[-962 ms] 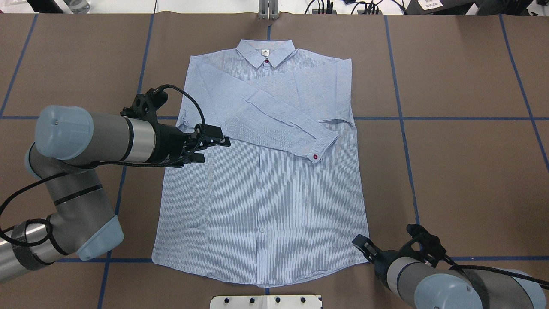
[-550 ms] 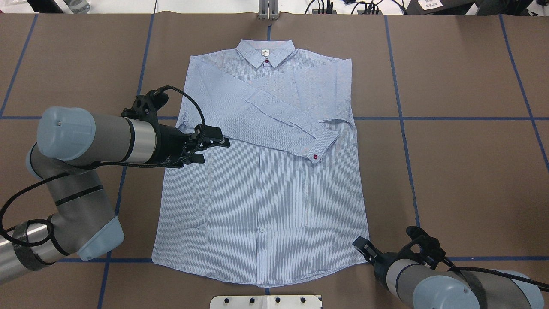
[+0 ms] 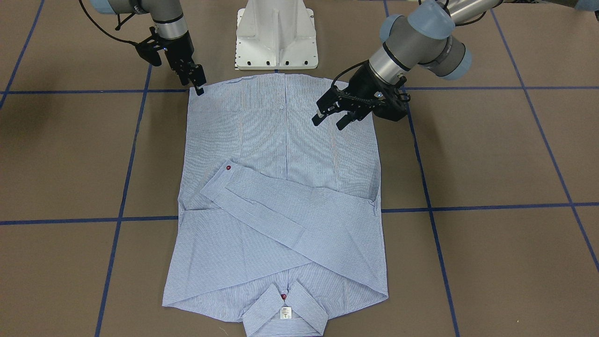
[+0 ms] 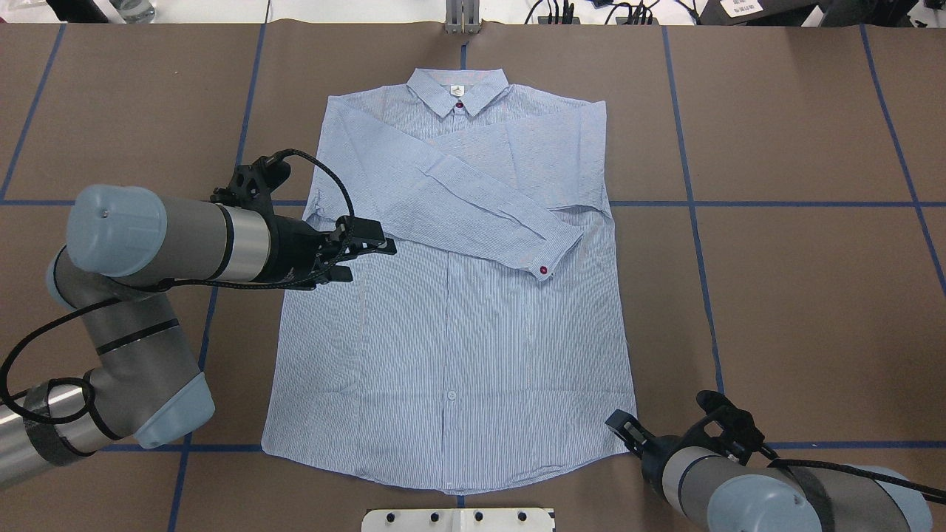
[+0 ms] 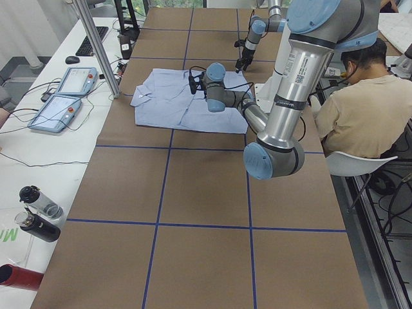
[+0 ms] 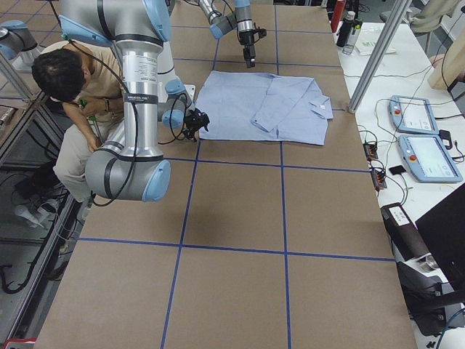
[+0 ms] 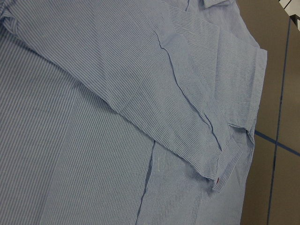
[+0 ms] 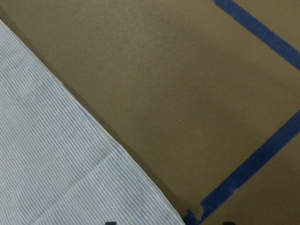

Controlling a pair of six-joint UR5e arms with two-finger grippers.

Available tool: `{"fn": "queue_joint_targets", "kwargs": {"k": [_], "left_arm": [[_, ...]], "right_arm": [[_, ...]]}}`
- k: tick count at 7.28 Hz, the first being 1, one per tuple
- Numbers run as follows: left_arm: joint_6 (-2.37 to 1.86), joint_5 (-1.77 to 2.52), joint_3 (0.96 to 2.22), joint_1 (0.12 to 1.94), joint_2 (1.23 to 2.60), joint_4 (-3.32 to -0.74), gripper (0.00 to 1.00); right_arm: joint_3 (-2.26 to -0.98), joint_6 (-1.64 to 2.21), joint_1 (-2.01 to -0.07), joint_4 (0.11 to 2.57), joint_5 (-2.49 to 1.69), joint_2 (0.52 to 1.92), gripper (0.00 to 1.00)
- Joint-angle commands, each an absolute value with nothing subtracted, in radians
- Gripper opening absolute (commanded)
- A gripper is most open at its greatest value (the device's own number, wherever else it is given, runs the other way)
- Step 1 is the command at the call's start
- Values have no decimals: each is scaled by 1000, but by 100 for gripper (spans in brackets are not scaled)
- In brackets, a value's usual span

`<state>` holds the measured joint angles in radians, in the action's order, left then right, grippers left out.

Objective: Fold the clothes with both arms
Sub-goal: 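Withdraw the left gripper beside the shirt while the right gripper moves to the hem corner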

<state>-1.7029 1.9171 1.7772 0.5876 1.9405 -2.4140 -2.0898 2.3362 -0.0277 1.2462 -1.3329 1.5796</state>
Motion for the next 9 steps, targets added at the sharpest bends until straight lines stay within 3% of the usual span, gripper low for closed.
{"fn": "queue_joint_targets", "kwargs": {"k": [1, 3, 4, 5, 7, 8, 9], "left_arm": [[-1703, 1917, 1773, 588, 1940, -2414, 91], [-1703, 1917, 1773, 588, 1940, -2414, 91], [-1704, 1917, 1773, 588, 1940, -2414, 91], [-1704, 1917, 1773, 586, 1942, -2414, 91], [-1704, 1917, 1773, 586, 1941, -2414, 91], [-1704, 1916, 1773, 586, 1940, -2414, 91], [-1704, 1916, 1773, 586, 1940, -2414, 91]], "right_arm": [[-2091, 2336, -29, 1247, -1333, 1578, 76], [-2091, 2336, -26, 1247, -1332, 1583, 62], [-2089, 2336, -26, 1247, -1331, 1585, 60], [-2091, 2336, -26, 1247, -1331, 1585, 50], [-2095, 2354, -28, 1247, -1331, 1585, 13], [-2100, 2359, -28, 1247, -1331, 1583, 0], [-2105, 2359, -28, 1247, -1333, 1585, 0]]}}
